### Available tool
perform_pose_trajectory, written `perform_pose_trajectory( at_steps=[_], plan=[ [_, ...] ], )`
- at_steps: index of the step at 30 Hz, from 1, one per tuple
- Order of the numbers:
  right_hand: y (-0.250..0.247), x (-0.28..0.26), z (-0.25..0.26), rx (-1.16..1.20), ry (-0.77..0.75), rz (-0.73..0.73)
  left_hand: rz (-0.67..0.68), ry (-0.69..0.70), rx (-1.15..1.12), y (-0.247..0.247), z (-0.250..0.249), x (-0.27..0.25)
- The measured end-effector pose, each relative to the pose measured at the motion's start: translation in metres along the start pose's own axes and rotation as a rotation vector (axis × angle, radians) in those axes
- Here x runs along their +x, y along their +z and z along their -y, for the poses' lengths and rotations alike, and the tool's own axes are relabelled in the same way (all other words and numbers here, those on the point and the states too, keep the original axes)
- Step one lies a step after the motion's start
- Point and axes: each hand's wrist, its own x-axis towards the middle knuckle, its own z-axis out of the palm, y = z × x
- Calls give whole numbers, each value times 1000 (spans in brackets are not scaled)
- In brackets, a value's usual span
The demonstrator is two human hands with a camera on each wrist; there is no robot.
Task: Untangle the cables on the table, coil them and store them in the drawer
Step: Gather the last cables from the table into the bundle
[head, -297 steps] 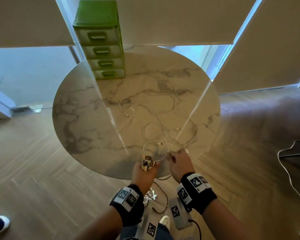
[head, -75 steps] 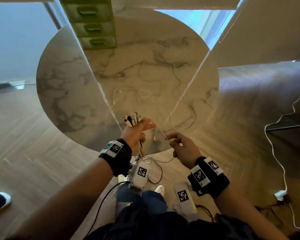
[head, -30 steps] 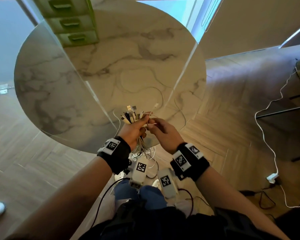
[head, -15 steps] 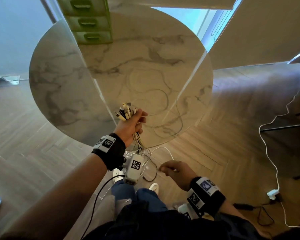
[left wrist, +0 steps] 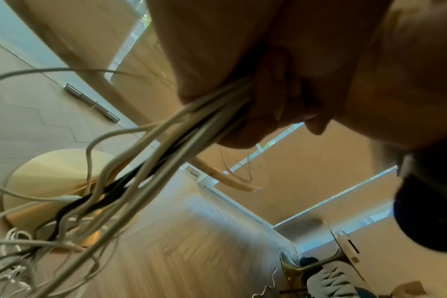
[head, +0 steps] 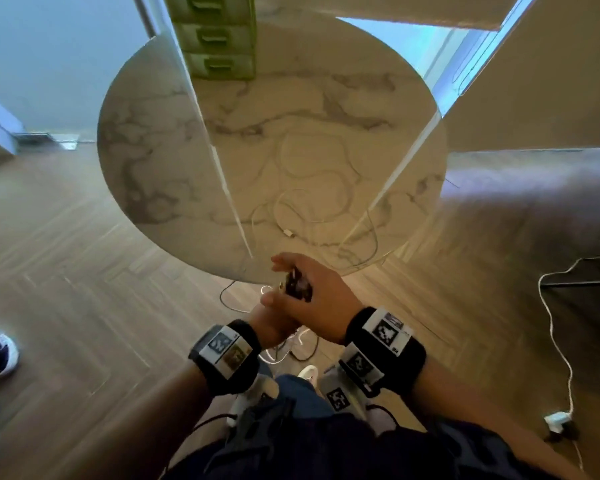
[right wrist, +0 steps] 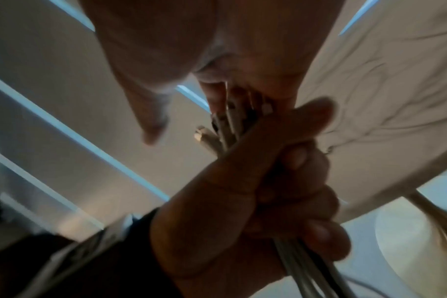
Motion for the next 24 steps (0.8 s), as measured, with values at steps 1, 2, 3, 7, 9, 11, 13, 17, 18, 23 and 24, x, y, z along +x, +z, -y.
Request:
perform_pose_trajectory(
  at_steps=[1,2,3,7,9,11,13,17,18,23,24],
  plan=[
    [4,4,3,-119,-64,19,-69,-92,-13,4,-3,-6],
    [8,7,4,-183,-136,4,-105,-92,134,4,1,-4],
    [12,9,3,-199,-193,-27,-106,-13,226,6,3,-6],
    [21,6,-6,-128,-287,-90,-267,183,-243,-1,5,-6],
    [19,7,-10,-6,-179,-15,-252,156,-284,-5,9,-14],
    [11,20,-20,82,-7,-5,-219,120,-277,-7,10,-21],
    [1,40,-37,-86,69,-73,-234,86,-282,-14,15,-24],
    [-6,85,-62,-422,46,-42,-252,79,-307,-25,29,-32],
    [-4,95,-66,-484,46,-32,-251,83,-320,-26,32,-34],
    [12,131,-80,-810,40,63,-284,82,-249,-33,40,-43],
    [12,133,-83,-836,25,62,-296,88,-221,-38,41,-42]
  ],
)
